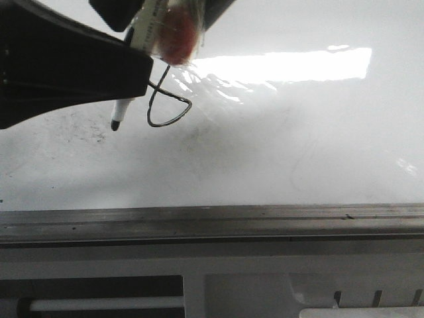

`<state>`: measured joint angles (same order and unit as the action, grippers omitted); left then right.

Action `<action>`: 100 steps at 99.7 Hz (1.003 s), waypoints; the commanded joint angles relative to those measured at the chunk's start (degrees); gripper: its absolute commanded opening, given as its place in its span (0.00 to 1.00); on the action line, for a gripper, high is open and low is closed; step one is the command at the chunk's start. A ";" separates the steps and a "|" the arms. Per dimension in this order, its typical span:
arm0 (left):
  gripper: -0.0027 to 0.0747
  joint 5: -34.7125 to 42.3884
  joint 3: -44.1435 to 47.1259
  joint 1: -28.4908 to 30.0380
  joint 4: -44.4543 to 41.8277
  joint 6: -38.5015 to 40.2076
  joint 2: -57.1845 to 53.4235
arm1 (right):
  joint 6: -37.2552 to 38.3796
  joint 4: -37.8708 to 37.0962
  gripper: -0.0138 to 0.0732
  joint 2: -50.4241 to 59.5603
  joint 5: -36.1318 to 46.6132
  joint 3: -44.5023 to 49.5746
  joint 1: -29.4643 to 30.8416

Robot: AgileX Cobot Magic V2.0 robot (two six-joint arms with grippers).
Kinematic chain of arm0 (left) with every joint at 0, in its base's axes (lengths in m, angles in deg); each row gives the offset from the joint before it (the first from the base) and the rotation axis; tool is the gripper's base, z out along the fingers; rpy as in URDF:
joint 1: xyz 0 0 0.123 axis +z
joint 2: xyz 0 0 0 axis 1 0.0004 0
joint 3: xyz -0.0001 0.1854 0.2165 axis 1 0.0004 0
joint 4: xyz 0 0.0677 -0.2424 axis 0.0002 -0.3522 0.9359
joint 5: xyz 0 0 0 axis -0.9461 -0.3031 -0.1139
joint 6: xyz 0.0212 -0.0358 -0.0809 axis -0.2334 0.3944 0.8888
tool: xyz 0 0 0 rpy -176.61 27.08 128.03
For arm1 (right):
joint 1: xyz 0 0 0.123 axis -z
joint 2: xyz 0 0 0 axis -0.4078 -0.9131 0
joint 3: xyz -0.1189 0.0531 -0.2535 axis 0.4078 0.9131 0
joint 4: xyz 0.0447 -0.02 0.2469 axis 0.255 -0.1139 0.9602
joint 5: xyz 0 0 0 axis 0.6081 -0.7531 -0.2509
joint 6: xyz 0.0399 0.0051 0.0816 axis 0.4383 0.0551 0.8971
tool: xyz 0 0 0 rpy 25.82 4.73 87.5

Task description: Write number 8 on whiteboard

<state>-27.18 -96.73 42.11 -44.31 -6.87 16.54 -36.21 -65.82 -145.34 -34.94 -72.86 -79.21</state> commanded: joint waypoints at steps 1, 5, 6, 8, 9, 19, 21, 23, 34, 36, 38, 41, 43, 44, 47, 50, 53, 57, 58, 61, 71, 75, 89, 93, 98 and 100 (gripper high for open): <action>0.01 0.20 -2.13 -0.21 7.58 0.87 -1.79 | 0.03 -0.84 0.62 1.36 2.69 -1.50 0.11; 0.01 -2.14 -2.13 -0.21 12.84 0.87 -2.55 | 0.03 -1.03 0.62 1.36 2.69 -1.50 0.12; 0.01 -2.79 -2.13 -0.21 13.84 0.87 -2.79 | 0.03 -1.16 0.62 1.36 2.69 -1.50 0.12; 0.01 -3.50 -2.13 -0.08 16.84 0.87 -3.05 | 0.03 -1.29 0.62 1.36 2.69 -1.50 0.12; 0.01 -4.16 -2.13 0.08 17.80 0.87 -3.37 | 0.03 -1.42 0.62 1.36 2.69 -1.50 0.12; 0.01 -7.92 -2.13 1.66 26.29 0.87 -5.01 | 0.03 -1.53 0.62 1.48 2.69 -1.50 0.12; 0.01 -8.59 -2.13 2.11 27.40 0.87 -5.18 | 0.03 -1.53 0.62 1.48 2.69 -1.50 0.12; 0.01 -9.29 -2.13 2.60 28.52 0.87 -5.46 | 0.03 -1.53 0.62 1.48 2.69 -1.50 0.12; 0.01 -13.39 -2.13 5.69 36.84 0.87 -5.44 | 0.03 -1.62 0.62 1.48 2.69 -1.50 0.12; 0.01 -13.98 -2.13 6.12 39.08 0.87 -5.33 | 0.03 -1.62 0.62 1.48 2.69 -1.50 0.12; 0.01 -14.83 -2.13 6.73 41.20 0.87 -5.33 | 0.03 -1.62 0.62 1.48 2.69 -1.50 0.12; 0.01 -15.93 -2.13 7.70 43.26 0.87 -5.03 | 0.03 -1.62 0.62 1.48 2.69 -1.50 0.12; 0.01 -16.22 -2.13 8.04 44.17 0.87 -4.93 | 0.03 -1.62 0.62 1.48 2.69 -1.50 0.12; 0.01 -16.41 -2.13 8.35 44.34 0.87 -4.81 | 0.03 -1.62 0.62 1.48 2.69 -1.50 0.12; 0.01 -16.41 -2.13 8.84 44.66 0.87 -4.64 | 0.03 -1.62 0.62 1.48 2.69 -1.50 0.12; 0.01 -16.41 -2.13 9.26 44.66 0.87 -4.41 | 0.03 -1.62 0.62 1.48 2.69 -1.50 0.12; 0.01 -16.06 -2.13 9.67 45.13 0.87 -4.30 | 0.03 -1.62 0.62 1.48 2.69 -1.50 0.12; 0.01 -15.92 -2.13 9.93 46.03 0.87 -4.03 | 0.03 -1.62 0.62 1.48 2.81 -1.50 0.12; 0.01 -15.75 -2.13 9.92 46.16 0.87 -3.89 | 0.03 -1.62 0.62 1.48 2.81 -1.50 0.12; 0.01 -15.33 -2.13 9.92 46.53 0.87 -3.73 | 0.03 -1.62 0.62 1.48 2.90 -1.50 0.12; 0.01 -13.37 -2.13 9.92 46.77 0.87 -2.79 | 0.03 -1.62 0.62 1.48 2.92 -1.50 0.12; 0.01 -12.86 -2.13 9.92 46.77 0.87 -2.31 | 0.03 -1.62 0.62 1.48 3.04 -1.50 0.12; 0.01 -12.49 -2.13 9.92 46.77 0.87 -0.78 | 0.03 -1.62 0.62 1.48 3.04 -1.50 0.12; 0.01 -12.51 -2.13 9.92 46.77 0.87 -0.54 | 0.03 -1.62 0.62 1.48 3.04 -1.50 0.12; 0.01 -12.51 -2.13 9.92 46.77 0.87 -0.54 | 0.03 -1.62 0.62 1.48 2.92 -1.50 0.12; 0.01 -12.51 -2.13 9.92 46.77 0.87 -0.54 | 0.03 -1.62 0.62 1.48 2.78 -1.50 0.12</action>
<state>-44.06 -96.82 51.85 1.83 -6.34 15.83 -36.21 -66.57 -145.34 -34.94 -72.86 -79.21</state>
